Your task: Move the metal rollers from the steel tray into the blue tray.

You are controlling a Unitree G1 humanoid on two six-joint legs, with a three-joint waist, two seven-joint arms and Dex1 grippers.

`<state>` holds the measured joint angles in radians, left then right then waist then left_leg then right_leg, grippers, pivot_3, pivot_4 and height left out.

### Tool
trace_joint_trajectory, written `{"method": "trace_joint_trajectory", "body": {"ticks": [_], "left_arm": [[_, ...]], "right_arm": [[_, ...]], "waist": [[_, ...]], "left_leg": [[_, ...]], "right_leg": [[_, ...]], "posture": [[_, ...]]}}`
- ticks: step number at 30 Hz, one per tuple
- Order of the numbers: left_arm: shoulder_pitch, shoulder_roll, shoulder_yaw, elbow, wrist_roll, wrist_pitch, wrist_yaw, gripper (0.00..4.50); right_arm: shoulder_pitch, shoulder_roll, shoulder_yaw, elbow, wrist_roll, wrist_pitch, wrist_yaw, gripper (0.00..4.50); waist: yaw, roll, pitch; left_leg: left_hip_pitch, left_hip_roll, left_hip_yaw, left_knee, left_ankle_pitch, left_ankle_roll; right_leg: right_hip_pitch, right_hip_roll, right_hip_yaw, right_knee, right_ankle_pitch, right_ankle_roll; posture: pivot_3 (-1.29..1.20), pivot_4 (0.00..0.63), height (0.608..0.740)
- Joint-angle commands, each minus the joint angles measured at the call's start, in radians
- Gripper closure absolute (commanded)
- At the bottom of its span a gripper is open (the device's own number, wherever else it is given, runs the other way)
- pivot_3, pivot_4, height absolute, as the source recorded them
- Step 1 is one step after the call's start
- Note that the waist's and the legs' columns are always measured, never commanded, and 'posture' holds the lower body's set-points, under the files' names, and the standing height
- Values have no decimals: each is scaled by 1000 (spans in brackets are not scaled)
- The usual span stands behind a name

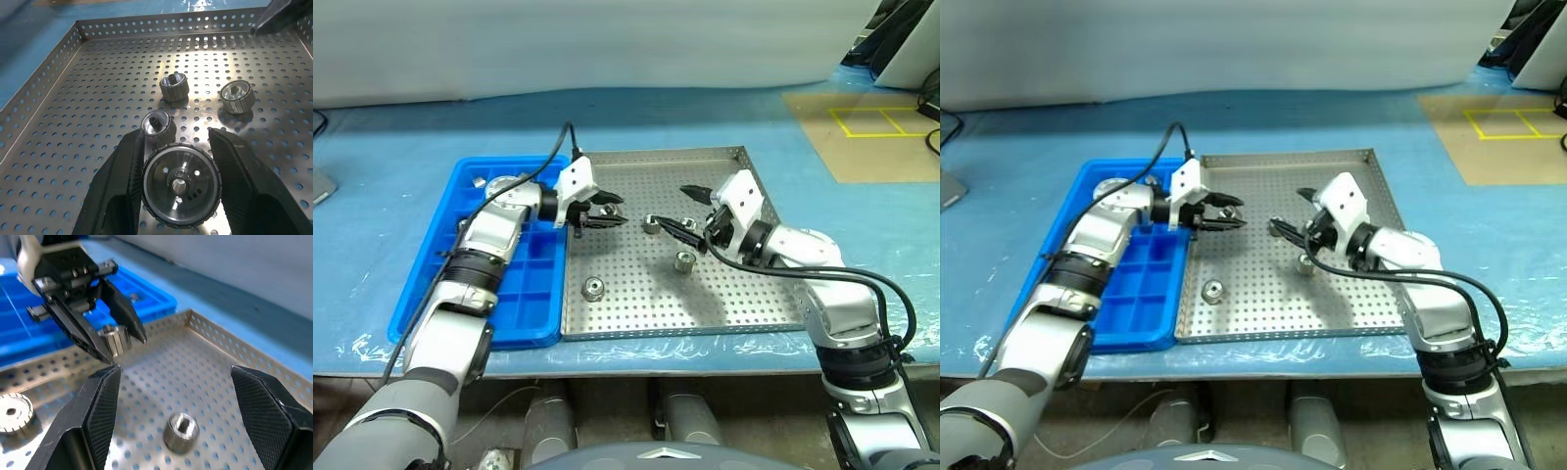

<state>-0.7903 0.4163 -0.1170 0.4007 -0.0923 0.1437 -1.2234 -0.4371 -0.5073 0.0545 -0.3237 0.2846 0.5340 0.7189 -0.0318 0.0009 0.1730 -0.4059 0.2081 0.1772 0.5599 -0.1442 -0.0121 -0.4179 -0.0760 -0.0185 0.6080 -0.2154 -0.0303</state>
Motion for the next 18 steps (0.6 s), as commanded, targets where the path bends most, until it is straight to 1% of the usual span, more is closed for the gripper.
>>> {"method": "trace_joint_trajectory", "body": {"ticks": [1,4,8,10,14,18], "left_arm": [[61,56,66,-165,-35,86,83,2746],[151,101,112,-288,-55,160,149,2746],[302,161,187,-451,-84,244,231,2746],[383,180,232,-534,-96,283,285,2746],[575,191,337,-740,-127,377,388,2746],[690,183,402,-861,-153,440,469,2746]], "right_arm": [[-115,18,44,91,27,-46,88,755],[-198,56,106,205,8,-107,162,755],[-306,124,167,363,-11,-195,244,755],[-352,161,190,441,-18,-236,288,755],[-424,243,226,580,-33,-318,361,755],[-450,291,233,652,-41,-367,410,755]], "waist": [[9,0,0],[26,1,0],[64,1,0],[87,1,0],[130,1,0],[181,0,1]], "left_leg": [[0,0,0,0,0,0],[1,0,0,-3,1,-2],[-1,0,0,-10,3,-5],[-3,0,-1,-14,4,-7],[-4,1,-2,-15,5,-7],[-6,2,-4,-15,5,-7]], "right_leg": [[0,0,0,0,0,0],[-1,0,-1,0,0,0],[-5,0,-3,0,-2,-3],[-7,0,-4,0,-2,-4],[-7,0,-8,0,-4,-6],[-7,0,-10,-1,-4,-7]], "posture": [[-137,150,740],[-15,150,740],[162,150,740],[211,150,740],[339,150,740],[404,150,740]]}}
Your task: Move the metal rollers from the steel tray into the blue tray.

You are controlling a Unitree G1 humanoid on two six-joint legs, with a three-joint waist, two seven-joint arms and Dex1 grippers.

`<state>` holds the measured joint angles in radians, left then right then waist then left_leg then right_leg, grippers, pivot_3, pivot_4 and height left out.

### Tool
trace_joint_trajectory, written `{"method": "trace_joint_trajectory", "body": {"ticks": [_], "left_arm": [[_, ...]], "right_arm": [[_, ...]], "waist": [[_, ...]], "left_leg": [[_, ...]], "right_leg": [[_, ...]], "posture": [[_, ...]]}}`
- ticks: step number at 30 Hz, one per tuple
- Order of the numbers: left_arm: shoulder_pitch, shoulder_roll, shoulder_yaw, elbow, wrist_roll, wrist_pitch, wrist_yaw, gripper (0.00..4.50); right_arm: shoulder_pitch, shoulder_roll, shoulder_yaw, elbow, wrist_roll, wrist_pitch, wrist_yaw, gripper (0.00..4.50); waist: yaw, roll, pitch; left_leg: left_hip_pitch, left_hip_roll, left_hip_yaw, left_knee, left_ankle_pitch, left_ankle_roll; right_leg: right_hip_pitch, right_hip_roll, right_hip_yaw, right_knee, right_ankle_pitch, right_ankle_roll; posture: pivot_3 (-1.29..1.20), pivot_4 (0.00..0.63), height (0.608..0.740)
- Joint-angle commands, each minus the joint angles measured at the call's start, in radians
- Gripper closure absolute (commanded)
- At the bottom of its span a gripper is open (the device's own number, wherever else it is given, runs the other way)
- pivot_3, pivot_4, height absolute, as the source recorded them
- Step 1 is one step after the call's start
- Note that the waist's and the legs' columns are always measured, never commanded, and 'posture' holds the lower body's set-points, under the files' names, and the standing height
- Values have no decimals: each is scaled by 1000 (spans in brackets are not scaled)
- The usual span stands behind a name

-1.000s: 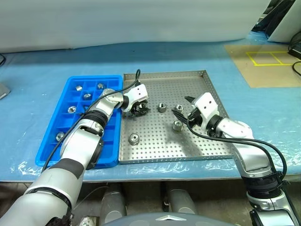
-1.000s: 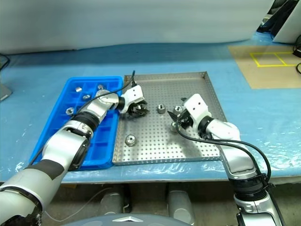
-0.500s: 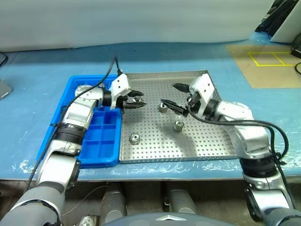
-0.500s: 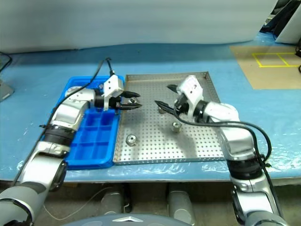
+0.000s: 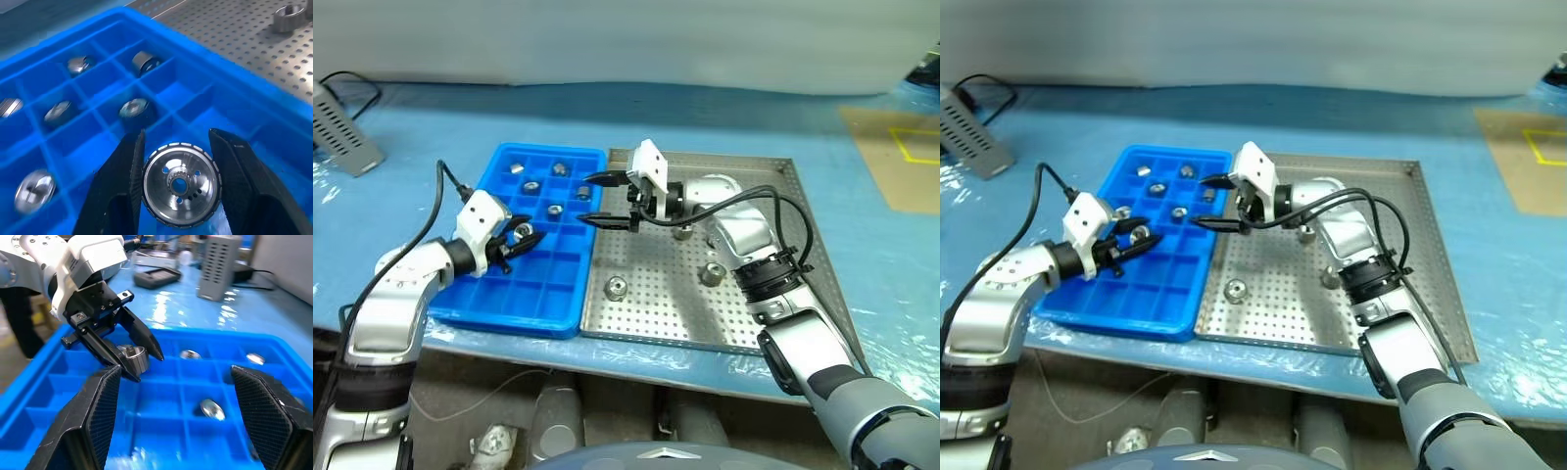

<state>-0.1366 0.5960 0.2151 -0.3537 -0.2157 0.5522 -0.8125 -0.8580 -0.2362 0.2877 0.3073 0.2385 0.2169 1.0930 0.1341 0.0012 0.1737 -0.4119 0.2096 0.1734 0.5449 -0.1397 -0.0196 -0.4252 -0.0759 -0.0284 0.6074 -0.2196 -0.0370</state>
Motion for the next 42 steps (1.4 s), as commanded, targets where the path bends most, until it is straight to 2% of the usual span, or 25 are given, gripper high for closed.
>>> {"method": "trace_joint_trajectory", "body": {"ticks": [1,4,10,15,25,27,31,37,42], "left_arm": [[56,1,81,-124,-32,39,77,2746],[95,-11,95,-137,-30,45,131,2746],[22,-63,43,-59,-9,12,241,2746],[-109,-114,-40,107,15,-44,276,2746],[-200,-126,-98,335,49,-123,297,2746],[-217,-131,-112,368,56,-136,300,1995],[-237,-134,-150,367,58,-149,268,766],[-302,-128,-179,349,38,-153,215,766],[-374,-82,-240,279,-64,-85,1,766]], "right_arm": [[-32,28,1,33,2,-59,45,755],[-35,47,4,56,-4,-80,67,755],[-28,54,-3,63,-14,-87,80,755],[-2,38,-8,25,-22,-69,64,755],[62,-15,-20,-74,-37,-22,5,755],[70,-19,-22,-82,-37,-16,-9,755],[77,-26,-24,-89,-41,-16,-30,755],[89,-43,-33,-121,-34,-2,-54,755],[125,-108,-69,-205,-4,60,-48,755]], "waist": [[23,0,0],[46,0,0],[77,0,0],[74,0,0],[43,-1,0],[41,-1,0],[41,-1,0],[39,-1,0],[24,-1,0]], "left_leg": [[0,0,0,0,0,0],[1,0,-2,1,2,-3],[3,4,-4,0,3,-5],[2,2,-5,1,4,-7],[1,0,-5,1,5,-8],[1,0,-5,2,5,-8],[1,0,-5,2,5,-8],[1,0,-4,4,5,-8],[1,0,-4,6,5,-8]], "right_leg": [[0,0,0,0,0,0],[1,0,1,1,0,0],[2,0,1,4,0,1],[1,1,1,5,0,1],[-1,2,1,5,0,1],[-1,2,1,6,0,1],[-1,2,1,8,0,1],[-1,1,1,10,0,1],[-1,1,1,11,0,1]], "posture": [[411,150,740],[430,150,740],[415,150,740],[354,150,740],[247,150,740],[235,150,740],[209,150,740],[145,150,740],[50,150,740]]}}
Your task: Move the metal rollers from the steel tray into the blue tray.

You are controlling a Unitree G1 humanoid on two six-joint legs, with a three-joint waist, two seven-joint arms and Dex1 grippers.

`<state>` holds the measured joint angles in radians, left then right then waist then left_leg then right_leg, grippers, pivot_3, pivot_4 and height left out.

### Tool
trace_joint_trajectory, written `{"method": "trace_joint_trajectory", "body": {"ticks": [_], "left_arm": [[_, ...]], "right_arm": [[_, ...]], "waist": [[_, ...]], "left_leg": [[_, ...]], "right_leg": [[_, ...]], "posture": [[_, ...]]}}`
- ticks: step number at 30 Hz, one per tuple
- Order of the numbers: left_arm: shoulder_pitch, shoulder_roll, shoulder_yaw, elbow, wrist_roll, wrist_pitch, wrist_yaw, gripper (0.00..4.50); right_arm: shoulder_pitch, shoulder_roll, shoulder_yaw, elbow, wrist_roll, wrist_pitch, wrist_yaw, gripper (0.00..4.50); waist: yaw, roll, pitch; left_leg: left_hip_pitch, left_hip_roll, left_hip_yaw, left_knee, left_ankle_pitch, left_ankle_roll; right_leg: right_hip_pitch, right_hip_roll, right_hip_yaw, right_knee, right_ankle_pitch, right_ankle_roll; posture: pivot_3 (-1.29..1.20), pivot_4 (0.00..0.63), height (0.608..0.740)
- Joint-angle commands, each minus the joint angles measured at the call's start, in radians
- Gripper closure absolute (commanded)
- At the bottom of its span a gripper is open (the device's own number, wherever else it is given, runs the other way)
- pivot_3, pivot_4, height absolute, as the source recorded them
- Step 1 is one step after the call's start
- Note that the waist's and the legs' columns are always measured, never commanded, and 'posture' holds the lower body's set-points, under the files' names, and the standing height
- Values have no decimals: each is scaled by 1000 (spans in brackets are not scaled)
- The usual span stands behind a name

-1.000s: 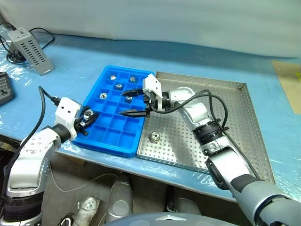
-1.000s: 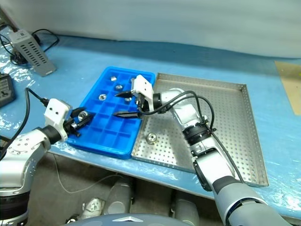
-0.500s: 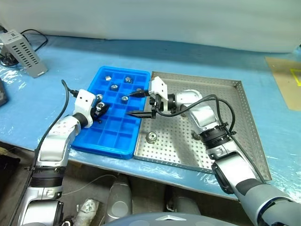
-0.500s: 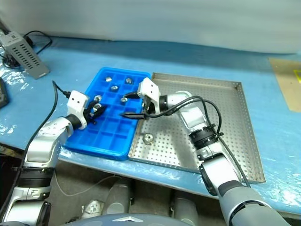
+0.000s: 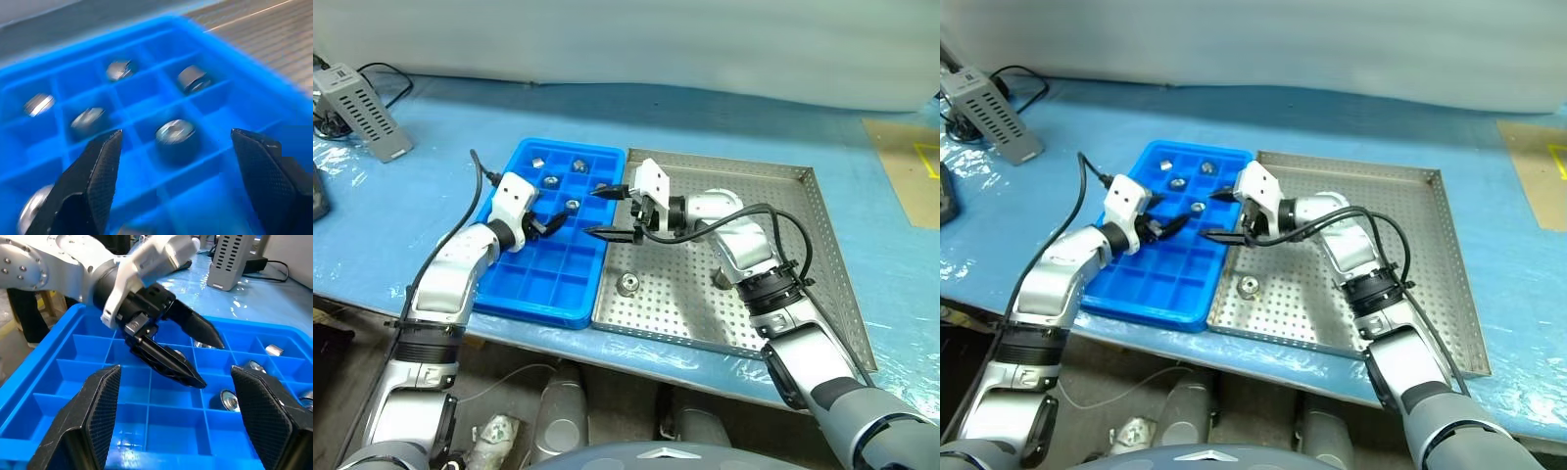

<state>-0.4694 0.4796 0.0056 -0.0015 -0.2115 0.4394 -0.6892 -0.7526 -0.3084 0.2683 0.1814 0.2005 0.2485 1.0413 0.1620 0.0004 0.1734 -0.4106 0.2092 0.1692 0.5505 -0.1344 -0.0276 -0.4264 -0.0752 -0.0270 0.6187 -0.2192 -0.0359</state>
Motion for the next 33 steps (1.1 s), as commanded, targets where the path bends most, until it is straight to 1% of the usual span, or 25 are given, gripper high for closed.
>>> {"method": "trace_joint_trajectory", "body": {"ticks": [1,4,6,8,11,14,17,21,24,28,33], "left_arm": [[-56,50,-49,-74,-84,31,-175,766],[-122,80,-104,5,-70,-5,-284,766],[-190,67,-137,109,-40,-60,-321,766],[-268,28,-168,227,-9,-119,-336,766],[-377,-56,-211,407,32,-217,-367,766],[-446,-128,-241,541,52,-287,-431,766],[-488,-181,-270,644,71,-350,-507,766],[-542,-255,-284,791,102,-426,-550,766],[-566,-309,-289,876,128,-479,-562,766],[-569,-363,-297,930,151,-524,-599,766],[-564,-399,-297,959,177,-554,-623,766]], "right_arm": [[33,-54,-61,-97,35,38,-2,755],[82,-101,-95,-154,26,64,-37,755],[125,-125,-123,-206,23,88,-78,755],[175,-140,-151,-269,25,119,-126,755],[268,-154,-192,-389,32,178,-200,755],[352,-167,-220,-495,34,233,-257,755],[438,-185,-264,-596,32,284,-319,755],[545,-207,-331,-708,38,342,-382,755],[595,-217,-367,-767,43,374,-418,755],[633,-225,-397,-835,59,419,-453,755],[671,-238,-412,-880,61,450,-485,755]], "waist": [[-10,0,0],[-27,0,0],[-43,0,0],[-63,0,0],[-84,0,0],[-112,0,0],[-142,0,0],[-181,0,0],[-197,0,0],[-224,0,0],[-247,0,0]], "left_leg": [[0,0,0,1,0,0],[1,-1,2,1,0,0],[2,0,2,1,1,-1],[3,0,3,1,1,-1],[4,-1,3,3,1,-1],[4,-2,4,4,0,0],[3,-2,5,6,-2,3],[4,-2,6,7,-4,7],[4,-1,6,10,-5,9],[5,-2,6,12,-8,12],[4,-3,7,14,-11,18]], "right_leg": [[0,0,0,0,0,0],[0,0,2,1,0,0],[0,0,3,2,0,0],[1,1,4,2,0,0],[2,1,5,2,0,0],[3,0,6,0,1,1],[3,1,7,-1,1,1],[3,1,8,-1,1,2],[5,1,8,-2,2,3],[9,0,9,-9,4,7],[12,0,10,-14,5,7]], "posture": [[15,150,740],[-67,150,740],[-132,150,740],[-201,150,740],[-314,150,740],[-414,150,740],[-505,150,740],[-582,150,740],[-613,150,740],[-670,150,740],[-707,150,740]]}}
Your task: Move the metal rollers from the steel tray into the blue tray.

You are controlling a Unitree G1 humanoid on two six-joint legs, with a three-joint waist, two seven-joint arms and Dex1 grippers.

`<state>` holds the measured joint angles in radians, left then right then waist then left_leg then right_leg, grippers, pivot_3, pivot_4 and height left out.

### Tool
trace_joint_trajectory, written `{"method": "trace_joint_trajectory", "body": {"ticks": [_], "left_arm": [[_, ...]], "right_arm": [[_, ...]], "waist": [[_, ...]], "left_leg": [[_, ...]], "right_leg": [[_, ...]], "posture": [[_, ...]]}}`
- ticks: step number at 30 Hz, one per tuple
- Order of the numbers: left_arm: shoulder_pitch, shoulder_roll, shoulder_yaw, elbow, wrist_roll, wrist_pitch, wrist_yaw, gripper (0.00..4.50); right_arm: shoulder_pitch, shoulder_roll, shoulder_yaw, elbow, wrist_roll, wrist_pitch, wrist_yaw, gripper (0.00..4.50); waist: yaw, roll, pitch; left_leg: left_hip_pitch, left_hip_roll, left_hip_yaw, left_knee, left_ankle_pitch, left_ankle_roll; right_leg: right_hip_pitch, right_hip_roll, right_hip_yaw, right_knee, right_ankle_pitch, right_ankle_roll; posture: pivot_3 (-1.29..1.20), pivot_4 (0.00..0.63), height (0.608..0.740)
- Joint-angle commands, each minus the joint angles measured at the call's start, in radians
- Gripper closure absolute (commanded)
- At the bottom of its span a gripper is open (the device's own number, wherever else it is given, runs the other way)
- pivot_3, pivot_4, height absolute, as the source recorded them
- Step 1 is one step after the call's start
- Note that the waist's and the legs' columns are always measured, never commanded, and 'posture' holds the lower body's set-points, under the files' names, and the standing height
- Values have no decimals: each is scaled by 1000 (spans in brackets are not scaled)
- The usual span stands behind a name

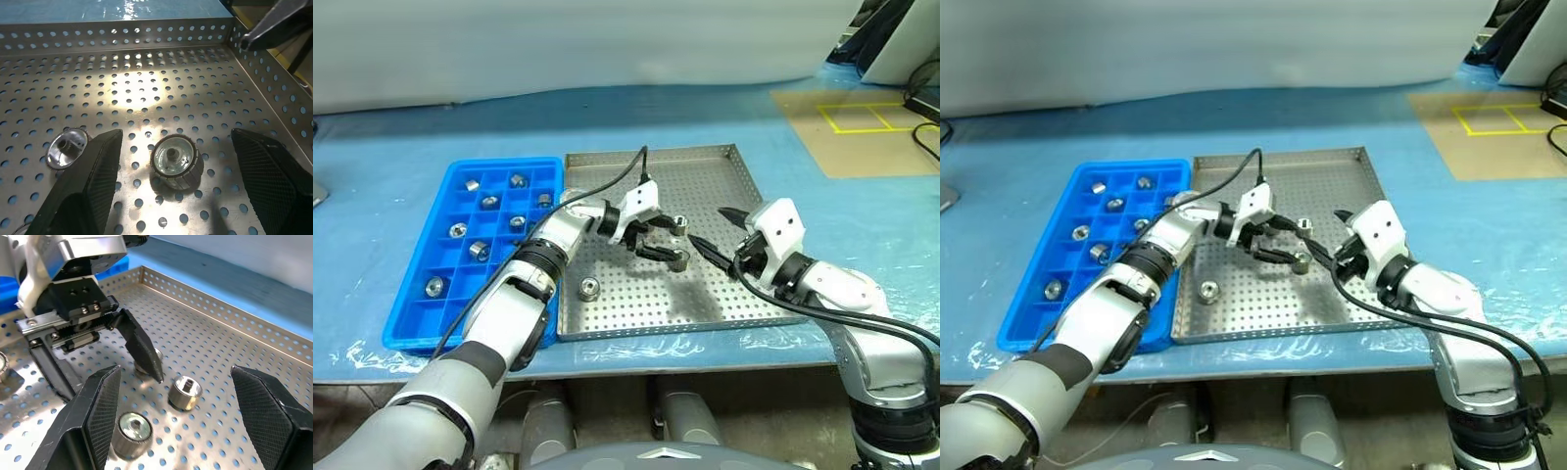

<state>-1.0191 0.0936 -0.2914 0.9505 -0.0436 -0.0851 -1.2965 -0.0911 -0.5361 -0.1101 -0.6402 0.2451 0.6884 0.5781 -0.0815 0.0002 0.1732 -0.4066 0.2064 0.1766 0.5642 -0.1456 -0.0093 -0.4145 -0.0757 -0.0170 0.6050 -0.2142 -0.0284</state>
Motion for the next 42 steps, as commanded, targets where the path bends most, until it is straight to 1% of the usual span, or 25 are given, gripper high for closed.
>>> {"method": "trace_joint_trajectory", "body": {"ticks": [1,6,8,11,22,25,29,30,32,36,40,42], "left_arm": [[-14,-16,1,14,14,-35,-15,766],[-18,-38,7,69,42,-57,2,766],[-29,-54,15,107,59,-61,57,766],[-37,-70,20,146,76,-68,85,766],[-39,-78,0,212,154,-84,156,766],[-33,-73,4,210,159,-92,125,1293],[-32,-71,2,220,184,-93,168,2545],[-31,-70,4,222,184,-98,162,2545],[-32,-68,13,221,176,-101,143,2726],[-35,-67,26,215,171,-103,160,2738],[-36,-69,79,173,113,-112,145,2738],[-43,-68,112,146,79,-82,139,2738]], "right_arm": [[12,-12,-33,-64,16,13,-28,755],[36,-18,-30,-89,14,26,-55,755],[50,-19,-32,-100,15,29,-63,755],[66,-23,-37,-110,14,33,-77,755],[69,-31,-31,-91,9,19,-98,755],[63,-32,-23,-84,7,15,-101,755],[58,-33,-15,-73,2,7,-101,755],[56,-32,-12,-71,0,6,-102,755],[51,-33,-5,-66,-5,3,-102,755],[45,-32,2,-63,-7,0,-102,755],[31,-25,-2,-61,15,2,-89,755],[23,-30,0,-68,44,13,-63,755]], "waist": [[-8,0,0],[-26,0,0],[-38,0,0],[-52,0,0],[-115,0,0],[-126,0,0],[-130,0,0],[-131,0,0],[-135,0,0],[-151,0,0],[-155,0,0],[-155,0,0]], "left_leg": [[0,0,0,0,0,0],[-1,0,0,0,-1,1],[-1,0,0,1,-1,1],[-1,0,0,3,-2,3],[-5,-1,-1,7,-4,6],[-6,-1,-2,7,-4,6],[-6,-1,-2,8,-5,7],[-5,-1,-2,8,-5,7],[-5,-1,-2,8,-5,7],[-5,-1,-2,7,-6,10],[-7,-3,-2,7,-9,14],[-7,-3,-2,7,-9,18]], "right_leg": [[0,0,0,0,0,0],[0,0,0,-1,0,0],[0,0,0,-1,0,0],[1,0,-1,-1,0,0],[2,-1,-3,-4,0,1],[2,-1,-4,-4,0,1],[3,-2,-5,-4,-1,1],[4,-3,-5,-5,-1,1],[6,-3,-6,-7,-1,2],[9,-3,-6,-13,0,2],[10,-5,-7,-17,0,2],[10,-6,-8,-17,0,2]], "posture": [[-711,150,740],[-732,150,740],[-742,150,740],[-747,150,740],[-748,150,740],[-748,150,740],[-748,150,740],[-748,150,740],[-748,150,740],[-720,150,740],[-704,150,740],[-687,150,740]]}}
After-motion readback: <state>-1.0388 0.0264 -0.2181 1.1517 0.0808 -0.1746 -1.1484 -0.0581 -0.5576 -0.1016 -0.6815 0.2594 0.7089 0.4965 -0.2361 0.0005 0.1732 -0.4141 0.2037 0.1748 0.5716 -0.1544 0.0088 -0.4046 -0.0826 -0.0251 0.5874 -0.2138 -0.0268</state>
